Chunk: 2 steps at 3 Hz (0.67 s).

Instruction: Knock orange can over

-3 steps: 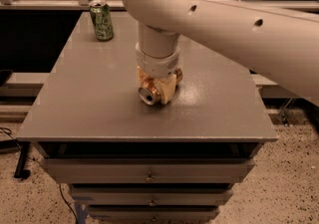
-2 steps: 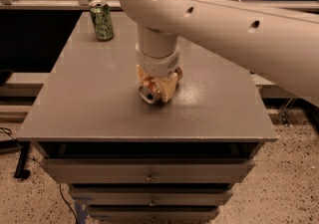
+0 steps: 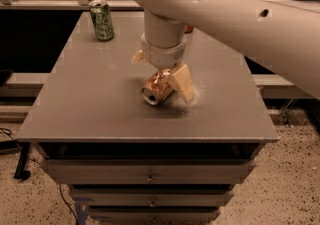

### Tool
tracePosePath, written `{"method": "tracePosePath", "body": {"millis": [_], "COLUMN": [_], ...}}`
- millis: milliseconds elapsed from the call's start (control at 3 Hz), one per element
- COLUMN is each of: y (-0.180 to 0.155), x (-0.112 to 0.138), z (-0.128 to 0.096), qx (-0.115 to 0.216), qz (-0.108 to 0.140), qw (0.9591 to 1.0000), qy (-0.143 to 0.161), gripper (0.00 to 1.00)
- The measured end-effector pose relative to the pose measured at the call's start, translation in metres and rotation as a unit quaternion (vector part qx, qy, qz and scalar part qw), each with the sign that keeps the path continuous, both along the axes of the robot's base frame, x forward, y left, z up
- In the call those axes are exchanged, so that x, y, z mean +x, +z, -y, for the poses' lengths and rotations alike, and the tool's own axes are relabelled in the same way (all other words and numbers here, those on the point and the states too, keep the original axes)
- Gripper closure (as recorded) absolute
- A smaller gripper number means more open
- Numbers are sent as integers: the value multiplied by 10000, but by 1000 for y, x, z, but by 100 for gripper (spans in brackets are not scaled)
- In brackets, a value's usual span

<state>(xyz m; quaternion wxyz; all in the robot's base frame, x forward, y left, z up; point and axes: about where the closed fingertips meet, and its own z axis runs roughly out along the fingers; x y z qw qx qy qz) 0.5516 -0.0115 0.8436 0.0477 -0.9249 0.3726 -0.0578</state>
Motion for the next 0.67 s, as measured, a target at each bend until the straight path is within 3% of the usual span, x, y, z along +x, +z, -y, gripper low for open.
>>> {"method": "tracePosePath", "body": {"millis": [333, 667], "y": [18, 48], "x": [11, 26], "z": [29, 71], "qx": [387, 1251], "qz": [-397, -720], "qw": [9967, 9782], "qy": [-593, -1494], "gripper": [0, 0]}}
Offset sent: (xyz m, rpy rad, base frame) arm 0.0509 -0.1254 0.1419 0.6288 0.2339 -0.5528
